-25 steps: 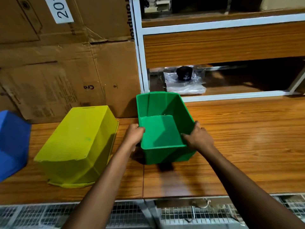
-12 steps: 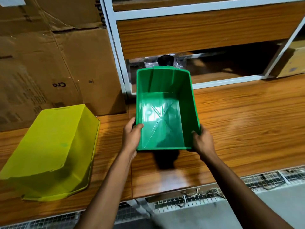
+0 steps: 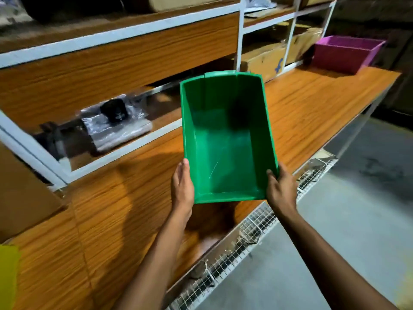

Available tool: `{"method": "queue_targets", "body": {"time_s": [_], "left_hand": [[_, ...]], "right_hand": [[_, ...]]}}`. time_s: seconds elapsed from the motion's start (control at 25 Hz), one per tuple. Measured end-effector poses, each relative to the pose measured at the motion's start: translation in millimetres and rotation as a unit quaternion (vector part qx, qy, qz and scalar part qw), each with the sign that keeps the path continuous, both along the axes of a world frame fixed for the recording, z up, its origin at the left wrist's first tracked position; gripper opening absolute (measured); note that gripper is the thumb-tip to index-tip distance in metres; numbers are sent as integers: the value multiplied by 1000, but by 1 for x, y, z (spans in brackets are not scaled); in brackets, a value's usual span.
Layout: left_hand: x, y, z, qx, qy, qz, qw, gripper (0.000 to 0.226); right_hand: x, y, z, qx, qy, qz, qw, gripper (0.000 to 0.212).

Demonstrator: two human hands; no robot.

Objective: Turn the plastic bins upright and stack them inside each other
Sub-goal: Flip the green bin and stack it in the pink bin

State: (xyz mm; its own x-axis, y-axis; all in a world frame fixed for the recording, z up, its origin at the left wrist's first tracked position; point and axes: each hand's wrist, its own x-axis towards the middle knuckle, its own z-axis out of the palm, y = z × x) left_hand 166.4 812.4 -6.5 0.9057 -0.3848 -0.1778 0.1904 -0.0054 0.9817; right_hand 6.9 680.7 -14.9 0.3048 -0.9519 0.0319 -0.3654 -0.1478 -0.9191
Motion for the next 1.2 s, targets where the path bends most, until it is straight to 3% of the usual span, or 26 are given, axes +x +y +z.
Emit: {"method": "queue_targets", "body": {"time_s": [0.12,0.28,0.44,0.52,0.84,1.04,1.2], "left_hand": [[-41,-64,5,10,-34,-36,999,45],[-101,-142,1,5,-75,-121,990,18],[-153,-220,-27,62,-161,-200,965,48],[-179,-261,-42,91,-172,-230,953,52],[-286,-364,-102,227,-75,-367,899,34],[-316,-422,-132,280,-68,-405,867,25],[-333,-500,-144,273,-72,-424,861,20]], "right_hand": [[-56,-41,2,-2,1,-83,997,34],[-128,-91,-7,-6,10,-168,986,27],[-201,-147,-28,22,36,-224,974,24],[-235,-174,-40,60,63,-240,967,28],[-348,-250,-100,217,161,-238,933,37],[-383,-299,-142,260,168,-257,915,40],[-394,-363,-123,262,157,-275,912,36]]}}
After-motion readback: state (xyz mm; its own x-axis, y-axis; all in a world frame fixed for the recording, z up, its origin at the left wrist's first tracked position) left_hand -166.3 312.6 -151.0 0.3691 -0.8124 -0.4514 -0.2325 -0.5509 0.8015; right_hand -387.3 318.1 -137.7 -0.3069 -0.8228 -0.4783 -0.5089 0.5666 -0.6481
